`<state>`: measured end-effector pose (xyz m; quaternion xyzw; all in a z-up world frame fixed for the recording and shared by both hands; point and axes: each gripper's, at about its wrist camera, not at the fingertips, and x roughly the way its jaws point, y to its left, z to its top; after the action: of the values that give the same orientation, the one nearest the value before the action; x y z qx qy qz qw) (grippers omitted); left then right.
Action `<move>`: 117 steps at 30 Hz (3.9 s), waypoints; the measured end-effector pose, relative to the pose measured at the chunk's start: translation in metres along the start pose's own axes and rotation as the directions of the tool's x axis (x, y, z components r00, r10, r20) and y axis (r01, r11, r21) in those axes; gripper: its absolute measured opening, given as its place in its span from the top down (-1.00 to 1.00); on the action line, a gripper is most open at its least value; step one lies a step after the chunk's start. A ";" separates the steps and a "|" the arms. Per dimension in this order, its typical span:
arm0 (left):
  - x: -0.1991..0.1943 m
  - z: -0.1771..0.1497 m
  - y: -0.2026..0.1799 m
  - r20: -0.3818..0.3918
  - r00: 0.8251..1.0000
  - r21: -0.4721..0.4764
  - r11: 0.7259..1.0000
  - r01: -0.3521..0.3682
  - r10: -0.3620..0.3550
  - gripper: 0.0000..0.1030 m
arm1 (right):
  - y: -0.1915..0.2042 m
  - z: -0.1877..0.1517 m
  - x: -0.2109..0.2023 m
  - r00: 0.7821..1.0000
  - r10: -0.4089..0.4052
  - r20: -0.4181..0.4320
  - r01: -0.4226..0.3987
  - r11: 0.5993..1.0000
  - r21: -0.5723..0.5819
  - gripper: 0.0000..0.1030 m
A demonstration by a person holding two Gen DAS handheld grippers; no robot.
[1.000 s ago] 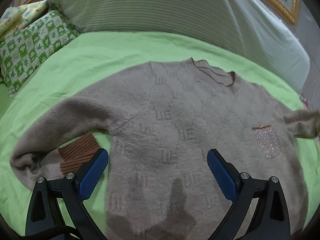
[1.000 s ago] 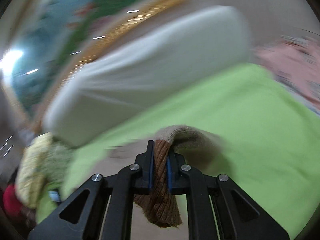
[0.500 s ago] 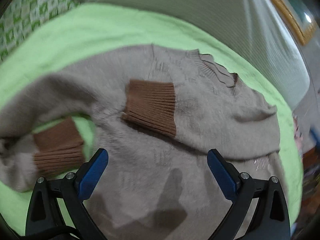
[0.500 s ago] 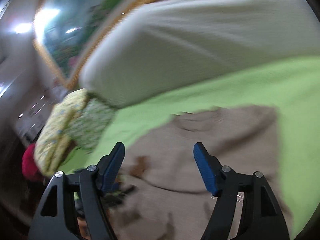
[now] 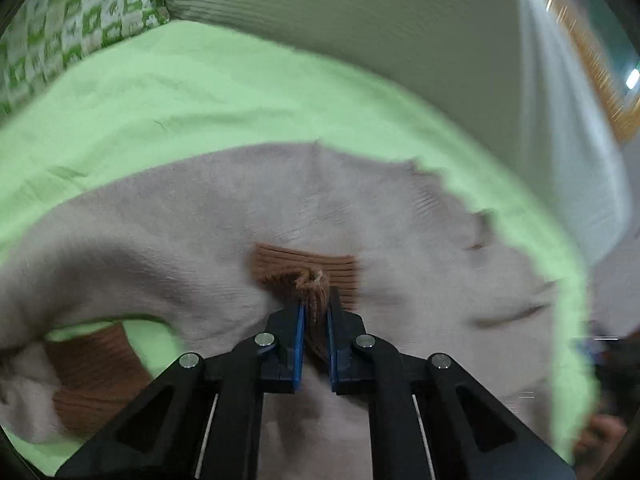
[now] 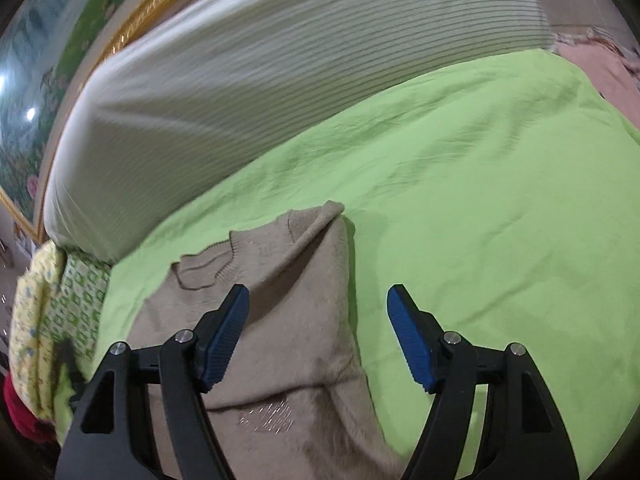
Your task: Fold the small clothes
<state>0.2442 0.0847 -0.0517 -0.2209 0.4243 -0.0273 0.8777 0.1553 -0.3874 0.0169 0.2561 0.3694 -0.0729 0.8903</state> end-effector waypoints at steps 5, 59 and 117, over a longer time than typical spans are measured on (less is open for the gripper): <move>-0.026 0.003 0.003 0.067 0.996 0.061 0.997 0.049 -0.053 0.86 | 0.009 0.009 0.061 0.990 -0.119 -0.072 0.109 0.985 -0.136 -0.40; -0.135 -0.106 0.153 0.131 0.986 -0.690 0.705 0.162 -0.098 -0.46 | 0.081 -0.114 -0.011 0.995 -0.002 -0.098 -0.028 0.952 -0.305 -0.30; -0.027 0.007 0.011 -0.047 0.974 0.395 0.900 -0.187 0.223 -0.43 | 0.134 0.021 0.098 0.983 -0.075 -0.170 0.051 0.989 -0.140 -0.30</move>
<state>0.2305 0.1037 -0.0327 0.0045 0.4710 -0.0282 0.8817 0.2817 -0.2769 0.0150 0.1887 0.4580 -0.0531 0.8671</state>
